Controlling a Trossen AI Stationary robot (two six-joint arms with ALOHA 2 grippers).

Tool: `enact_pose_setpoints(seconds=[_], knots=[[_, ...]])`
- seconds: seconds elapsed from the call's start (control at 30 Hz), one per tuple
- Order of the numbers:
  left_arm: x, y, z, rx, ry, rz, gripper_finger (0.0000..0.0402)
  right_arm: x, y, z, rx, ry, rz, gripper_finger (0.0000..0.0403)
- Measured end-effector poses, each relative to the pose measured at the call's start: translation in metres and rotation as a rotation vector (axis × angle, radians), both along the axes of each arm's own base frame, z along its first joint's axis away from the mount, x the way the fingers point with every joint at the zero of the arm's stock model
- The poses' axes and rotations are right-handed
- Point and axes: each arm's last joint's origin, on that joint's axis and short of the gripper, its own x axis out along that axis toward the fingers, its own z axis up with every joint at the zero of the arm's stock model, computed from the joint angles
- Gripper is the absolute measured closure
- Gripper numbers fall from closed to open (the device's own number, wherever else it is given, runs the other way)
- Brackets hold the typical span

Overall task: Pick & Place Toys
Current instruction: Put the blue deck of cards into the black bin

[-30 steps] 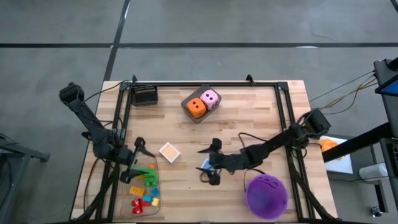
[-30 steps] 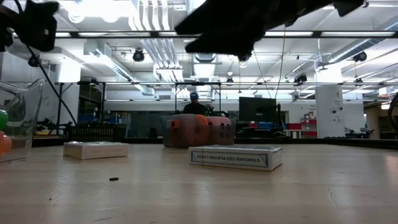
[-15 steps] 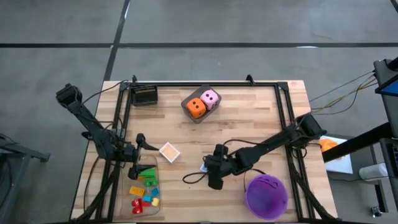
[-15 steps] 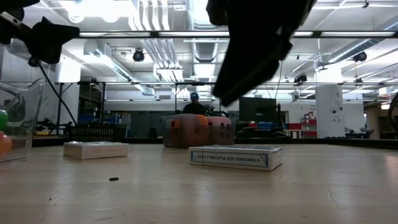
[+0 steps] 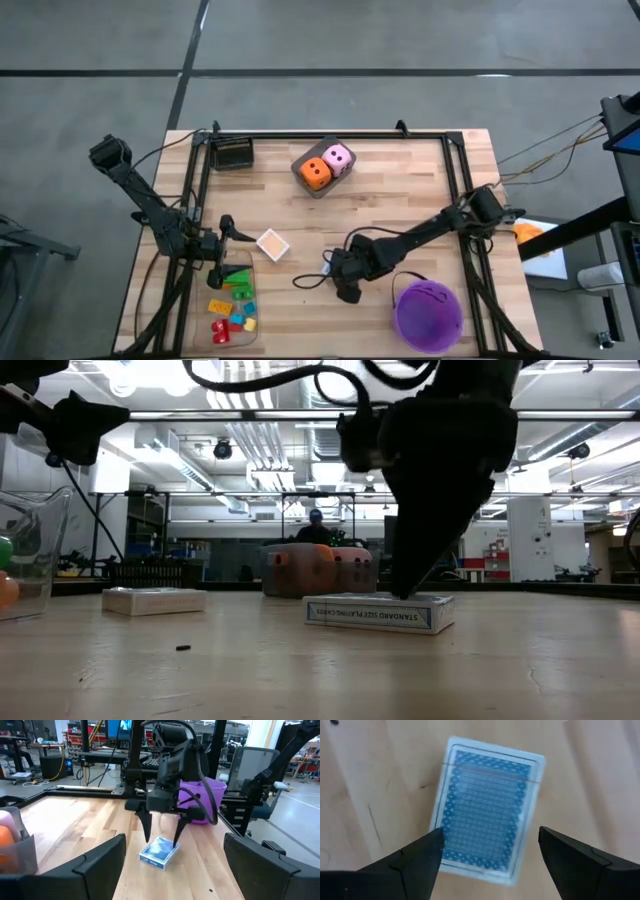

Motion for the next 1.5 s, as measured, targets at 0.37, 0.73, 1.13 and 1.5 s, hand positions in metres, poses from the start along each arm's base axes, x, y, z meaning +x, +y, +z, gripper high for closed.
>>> enact_pose_setpoints(seconds=[0.37, 0.73, 1.13, 1.5], knots=[[0.0, 0.0, 0.0, 0.001, 0.0, 0.002, 0.0064, 0.02, 0.003, -0.043, 0.122, 0.036, 0.022, 0.008], [0.0, 0.001, -0.002, 0.015, 0.012, 0.017, 0.0064, 0.031, 0.009, -0.008, -0.111, -0.015, 0.055, 0.0212], [0.0, 0.001, -0.003, 0.014, 0.017, 0.025, 0.0064, 0.035, 0.024, 0.025, -0.309, -0.019, 0.114, 0.0379], [0.0, 0.001, -0.003, 0.014, 0.018, 0.025, 0.0064, 0.036, 0.032, 0.016, -0.175, 0.032, 0.199, 0.0364]])
